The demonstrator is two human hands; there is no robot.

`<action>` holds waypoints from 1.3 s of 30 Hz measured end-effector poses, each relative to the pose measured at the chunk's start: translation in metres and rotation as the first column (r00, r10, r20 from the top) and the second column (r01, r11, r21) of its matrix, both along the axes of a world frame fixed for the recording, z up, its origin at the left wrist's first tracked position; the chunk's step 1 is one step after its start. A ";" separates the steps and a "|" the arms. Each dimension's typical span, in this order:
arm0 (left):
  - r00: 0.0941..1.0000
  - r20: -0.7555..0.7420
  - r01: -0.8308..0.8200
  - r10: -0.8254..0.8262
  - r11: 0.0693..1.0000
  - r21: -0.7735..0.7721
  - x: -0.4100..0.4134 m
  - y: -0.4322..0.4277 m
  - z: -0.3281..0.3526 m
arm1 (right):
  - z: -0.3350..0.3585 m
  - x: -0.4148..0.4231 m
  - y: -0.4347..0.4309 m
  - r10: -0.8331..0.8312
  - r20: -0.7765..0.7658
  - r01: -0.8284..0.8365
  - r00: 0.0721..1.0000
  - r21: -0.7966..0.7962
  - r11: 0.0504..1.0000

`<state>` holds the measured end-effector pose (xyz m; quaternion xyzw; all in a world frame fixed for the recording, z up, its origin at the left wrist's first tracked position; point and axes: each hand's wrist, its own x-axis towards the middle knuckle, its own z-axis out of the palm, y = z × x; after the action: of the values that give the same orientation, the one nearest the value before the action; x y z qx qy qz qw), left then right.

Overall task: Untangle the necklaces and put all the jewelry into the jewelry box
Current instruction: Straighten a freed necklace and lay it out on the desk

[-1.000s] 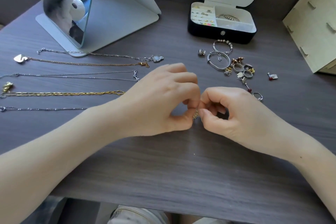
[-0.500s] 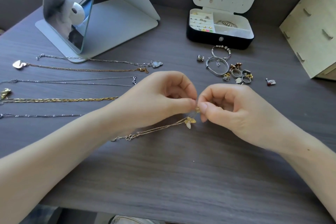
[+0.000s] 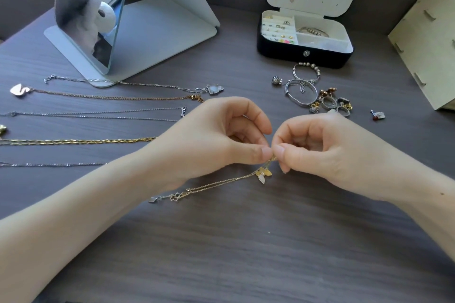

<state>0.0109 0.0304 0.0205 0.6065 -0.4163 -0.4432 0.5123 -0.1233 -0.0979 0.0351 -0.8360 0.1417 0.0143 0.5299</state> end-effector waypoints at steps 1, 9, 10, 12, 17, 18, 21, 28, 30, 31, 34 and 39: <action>1.000 0.000 0.004 -0.004 1.000 0.000 0.000 0.000 0.000 | 0.000 0.000 0.000 0.012 -0.002 -0.012 1.000 -0.007 1.000; 0.997 0.058 0.053 -0.053 0.999 -0.003 0.001 0.000 0.000 | 0.003 0.004 -0.004 0.125 -0.073 -0.129 0.990 -0.059 0.990; 0.996 0.075 0.057 -0.057 0.998 -0.003 0.002 0.000 0.000 | 0.003 0.004 -0.005 0.133 -0.077 -0.138 0.988 -0.063 0.988; 0.993 0.093 0.069 -0.068 0.998 0.000 0.003 0.000 0.000 | 0.003 0.005 -0.006 0.139 -0.079 -0.145 0.987 -0.084 0.986; 0.995 0.075 0.072 -0.071 0.997 -0.010 0.005 0.000 -0.002 | 0.001 0.005 -0.007 0.107 -0.037 -0.109 0.994 -0.061 0.992; 0.995 0.070 0.070 -0.068 0.997 -0.014 0.005 0.000 -0.003 | 0.001 0.004 -0.007 0.103 -0.033 -0.105 0.994 -0.059 0.993; 0.996 0.064 0.060 -0.059 0.998 -0.025 0.005 0.000 -0.004 | 0.000 0.003 -0.006 0.080 -0.014 -0.081 0.997 -0.055 0.995; 0.995 0.096 0.026 -0.021 0.998 -0.053 0.005 -0.001 -0.007 | -0.007 -0.002 0.002 -0.038 0.112 0.055 0.993 -0.152 0.987; 0.993 0.119 0.019 -0.012 0.998 -0.060 0.004 -0.001 -0.008 | -0.008 -0.003 0.004 -0.061 0.139 0.086 0.988 -0.183 0.979; 0.991 0.130 0.012 -0.004 0.998 -0.064 0.004 -0.001 -0.008 | -0.009 -0.004 0.004 -0.066 0.149 0.096 0.987 -0.201 0.975; 0.980 0.198 -0.016 0.030 0.997 -0.074 0.003 0.000 -0.009 | -0.009 -0.004 0.006 -0.068 0.171 0.113 0.983 -0.268 0.957; 0.963 0.261 -0.038 0.063 0.994 -0.100 0.001 0.000 -0.010 | -0.011 -0.003 0.010 -0.067 0.214 0.152 0.975 -0.415 0.897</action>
<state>0.0116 0.0309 0.0105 0.6459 -0.4856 -0.3251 0.4913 -0.1263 -0.0880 0.0241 -0.9200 0.1361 -0.1287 0.3443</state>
